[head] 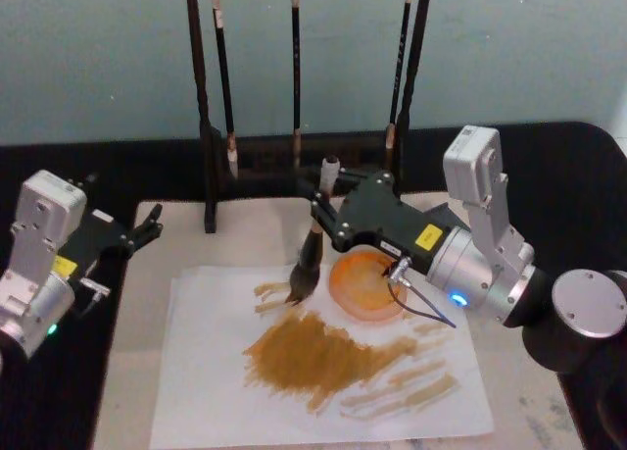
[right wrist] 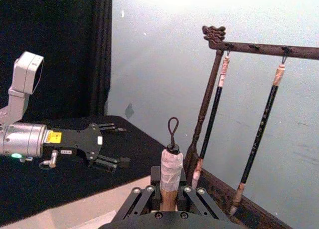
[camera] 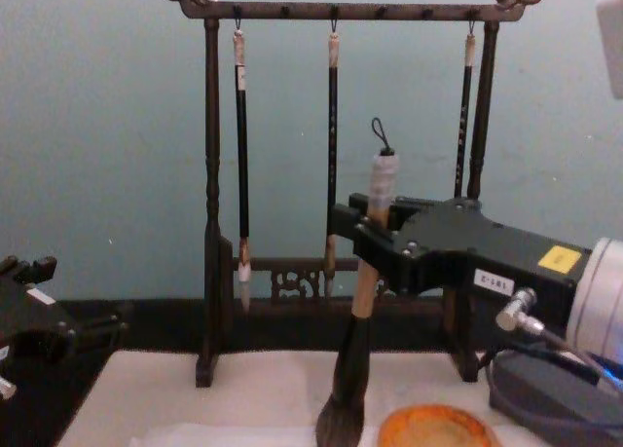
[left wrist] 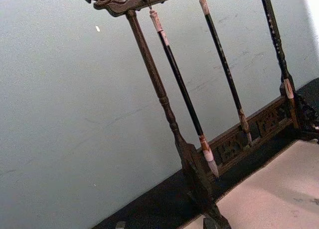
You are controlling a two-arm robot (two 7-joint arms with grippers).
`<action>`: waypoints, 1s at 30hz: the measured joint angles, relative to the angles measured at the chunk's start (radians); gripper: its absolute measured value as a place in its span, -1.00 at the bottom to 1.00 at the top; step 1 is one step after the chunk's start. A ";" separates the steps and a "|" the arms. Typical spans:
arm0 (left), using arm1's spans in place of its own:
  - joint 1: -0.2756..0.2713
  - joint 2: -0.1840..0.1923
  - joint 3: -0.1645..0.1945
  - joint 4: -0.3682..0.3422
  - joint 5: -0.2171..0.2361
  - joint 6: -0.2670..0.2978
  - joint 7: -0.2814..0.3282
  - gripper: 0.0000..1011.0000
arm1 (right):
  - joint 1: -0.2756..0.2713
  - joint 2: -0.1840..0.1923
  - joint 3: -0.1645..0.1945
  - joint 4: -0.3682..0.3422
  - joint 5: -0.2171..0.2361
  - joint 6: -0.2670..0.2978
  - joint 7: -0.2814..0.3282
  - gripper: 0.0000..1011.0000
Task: Pick up the brush from the inkstone, write on the paper, then place the brush back to its original position.
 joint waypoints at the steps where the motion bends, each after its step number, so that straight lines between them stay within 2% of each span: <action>1: 0.000 0.000 0.000 0.000 0.000 0.000 0.000 1.00 | -0.003 0.001 0.005 -0.004 -0.004 0.001 0.000 -0.66; 11: 0.000 0.000 0.000 0.000 0.000 0.000 0.000 1.00 | -0.023 -0.003 0.034 -0.025 -0.015 -0.002 0.000 -0.66; 16: 0.000 0.000 0.000 0.000 0.000 0.000 0.000 1.00 | -0.030 -0.015 0.050 -0.035 0.001 -0.011 0.000 -0.66; 20: 0.000 0.000 0.000 0.000 0.000 0.000 0.000 1.00 | -0.036 -0.027 0.073 -0.043 0.034 -0.012 0.000 -0.66; 23: 0.000 0.000 0.000 0.000 0.000 0.000 0.000 1.00 | -0.047 -0.039 0.107 -0.053 0.096 0.010 -0.004 -0.66; 27: 0.000 0.000 0.000 0.000 0.000 0.000 0.000 1.00 | -0.058 -0.049 0.142 -0.058 0.157 0.034 -0.017 -0.66; 28: 0.000 0.000 0.000 0.000 0.000 0.000 0.000 1.00 | -0.064 -0.052 0.160 -0.059 0.187 0.046 -0.026 -0.66; 30: 0.000 0.000 0.000 0.000 0.000 0.000 0.000 1.00 | -0.069 -0.056 0.177 -0.059 0.214 0.058 -0.037 -0.66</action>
